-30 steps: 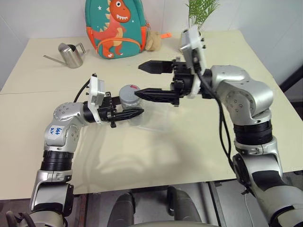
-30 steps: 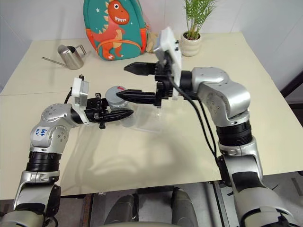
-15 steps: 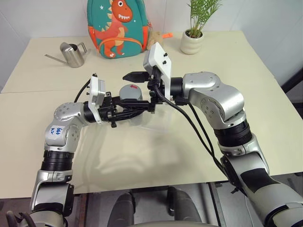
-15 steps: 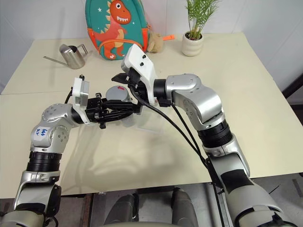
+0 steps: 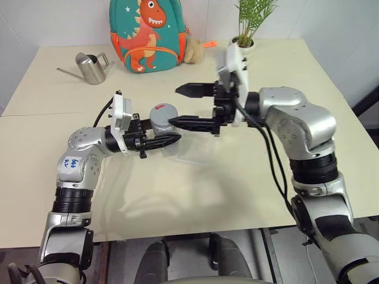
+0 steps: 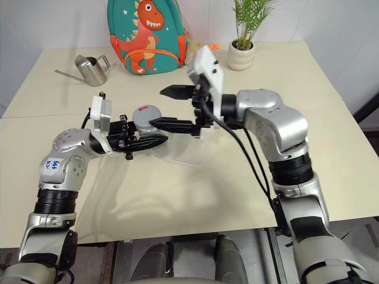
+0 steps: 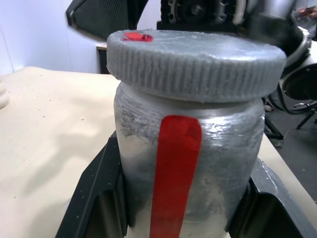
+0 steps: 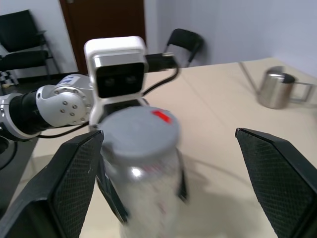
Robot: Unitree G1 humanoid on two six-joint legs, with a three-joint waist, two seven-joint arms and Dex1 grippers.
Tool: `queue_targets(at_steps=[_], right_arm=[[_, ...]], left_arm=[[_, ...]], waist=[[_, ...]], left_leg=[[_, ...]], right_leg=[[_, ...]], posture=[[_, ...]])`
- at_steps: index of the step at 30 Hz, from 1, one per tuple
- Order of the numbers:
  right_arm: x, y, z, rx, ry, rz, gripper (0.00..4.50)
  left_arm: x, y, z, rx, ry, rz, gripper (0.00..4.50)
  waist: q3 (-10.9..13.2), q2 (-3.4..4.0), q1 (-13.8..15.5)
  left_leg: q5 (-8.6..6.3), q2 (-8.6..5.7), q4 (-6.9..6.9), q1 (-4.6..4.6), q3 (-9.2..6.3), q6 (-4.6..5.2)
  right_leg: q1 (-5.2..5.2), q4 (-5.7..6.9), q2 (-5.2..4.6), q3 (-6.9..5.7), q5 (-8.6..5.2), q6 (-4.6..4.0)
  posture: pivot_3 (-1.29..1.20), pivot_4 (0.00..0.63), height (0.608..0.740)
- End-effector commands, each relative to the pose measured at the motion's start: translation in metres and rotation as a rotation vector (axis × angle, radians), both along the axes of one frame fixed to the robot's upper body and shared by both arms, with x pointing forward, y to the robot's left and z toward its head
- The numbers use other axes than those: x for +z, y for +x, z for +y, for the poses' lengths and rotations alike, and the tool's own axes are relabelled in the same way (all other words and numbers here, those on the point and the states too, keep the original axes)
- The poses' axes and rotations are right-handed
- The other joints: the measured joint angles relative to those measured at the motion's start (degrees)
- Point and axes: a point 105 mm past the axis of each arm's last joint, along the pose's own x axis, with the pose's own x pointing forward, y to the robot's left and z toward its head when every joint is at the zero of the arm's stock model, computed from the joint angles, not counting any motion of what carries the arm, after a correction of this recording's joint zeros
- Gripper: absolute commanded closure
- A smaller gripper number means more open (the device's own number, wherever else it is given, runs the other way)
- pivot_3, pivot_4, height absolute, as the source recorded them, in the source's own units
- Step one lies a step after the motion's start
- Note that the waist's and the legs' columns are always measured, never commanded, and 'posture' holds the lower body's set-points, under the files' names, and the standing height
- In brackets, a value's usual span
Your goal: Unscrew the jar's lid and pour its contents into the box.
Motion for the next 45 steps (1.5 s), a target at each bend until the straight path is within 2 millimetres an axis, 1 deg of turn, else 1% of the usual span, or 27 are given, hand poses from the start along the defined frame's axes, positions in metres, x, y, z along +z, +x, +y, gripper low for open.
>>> queue_targets(at_steps=[1,5,8,10,12,16,17,20,23,27,31,40,45], right_arm=[[0.012,-0.008,-0.008,0.023,0.023,-0.048,0.03],[0.013,-0.011,-0.012,0.041,0.021,-0.047,0.03],[0.018,-0.013,-0.009,0.062,0.037,-0.050,0.03],[0.023,-0.021,0.002,0.107,0.056,-0.049,0.03],[0.024,-0.024,0.009,0.122,0.061,-0.044,0.03],[0.013,-0.026,0.036,0.131,0.019,-0.030,0.03],[0.009,-0.024,0.043,0.120,0.004,-0.030,0.03],[0.004,-0.019,0.053,0.096,-0.021,-0.035,0.03],[0.001,-0.013,0.059,0.072,-0.038,-0.049,0.03],[0.004,-0.009,0.057,0.058,-0.026,-0.052,0.03],[0.007,-0.007,0.050,0.048,-0.013,-0.052,0.03],[0.004,-0.004,0.022,0.024,-0.017,-0.041,0.03],[0.004,-0.006,0.015,0.038,-0.017,-0.041,0.03]], left_arm=[[0.004,-0.003,0.001,-0.009,-0.010,-0.032,2.59],[0.005,-0.004,0.003,-0.010,-0.008,-0.032,2.59],[0.004,-0.003,0.003,-0.008,-0.006,-0.032,2.59],[0.004,-0.003,0.003,-0.006,-0.006,-0.033,2.59],[0.004,-0.003,0.003,-0.005,-0.006,-0.033,2.59],[0.004,-0.003,0.002,-0.005,-0.006,-0.032,2.59],[0.004,-0.003,0.001,-0.005,-0.006,-0.032,2.59],[0.004,-0.003,0.001,-0.007,-0.005,-0.032,2.59],[0.004,-0.003,0.000,-0.008,-0.005,-0.032,2.59],[0.005,-0.003,0.000,-0.005,-0.008,-0.034,2.59],[0.005,-0.003,0.000,-0.003,-0.010,-0.034,2.59],[0.005,-0.003,-0.001,-0.001,-0.013,-0.033,2.59],[0.005,-0.003,-0.001,-0.005,-0.014,-0.033,2.59]], waist=[[0.00,0.00,-0.22],[0.00,0.00,-0.25],[0.00,0.00,-0.16],[0.00,0.00,-0.24],[0.00,0.00,-0.33],[0.00,0.00,-0.27],[0.00,0.00,-0.25],[0.00,0.00,-0.21],[0.00,-0.01,-0.01],[0.00,-0.01,-0.03],[0.00,0.00,-0.13],[0.00,-0.01,-0.13],[0.00,0.00,-0.25]], left_leg=[[0.00,0.00,0.01,0.00,0.00,0.00],[0.00,0.00,-0.02,0.02,0.01,0.00],[0.00,0.00,0.00,0.00,0.02,0.00],[0.00,0.00,0.00,0.01,0.01,0.00],[0.00,0.00,-0.01,0.02,0.01,0.00],[0.00,0.00,0.01,0.02,0.01,-0.01],[0.00,0.00,0.01,0.02,0.01,0.00],[0.00,0.00,0.01,0.01,0.01,0.00],[0.00,0.00,0.01,-0.01,0.01,0.00],[0.00,0.00,0.00,-0.01,0.01,0.00],[0.00,0.00,-0.01,0.00,0.01,0.00],[0.00,0.00,-0.01,0.00,0.01,0.00],[0.00,0.00,0.00,0.01,0.01,0.00]], right_leg=[[0.00,0.00,0.00,0.00,0.00,0.00],[0.00,-0.01,0.00,0.02,0.00,0.00],[0.00,-0.03,0.00,0.02,0.00,0.00],[0.00,-0.02,0.00,0.02,0.00,0.00],[0.00,0.00,0.00,0.02,0.00,0.00],[0.00,0.01,0.00,0.03,0.00,0.00],[0.00,0.01,0.00,0.03,0.00,0.00],[-0.01,0.02,0.00,0.04,0.00,0.00],[0.00,0.00,0.00,0.03,0.00,0.00],[-0.01,-0.01,0.00,0.03,0.00,0.00],[-0.01,0.00,0.01,0.03,0.00,0.00],[0.00,-0.02,0.01,0.03,0.00,0.00],[0.00,0.00,0.01,0.03,0.00,0.00]], posture=[[0.00,0.150,0.740],[0.00,0.150,0.740],[0.00,0.150,0.740],[0.00,0.150,0.740],[0.00,0.150,0.740],[0.00,0.150,0.740],[0.00,0.150,0.740],[0.00,0.150,0.740],[0.00,0.150,0.740],[0.00,0.150,0.740],[0.00,0.150,0.740],[0.00,0.150,0.740],[0.00,0.150,0.740]])
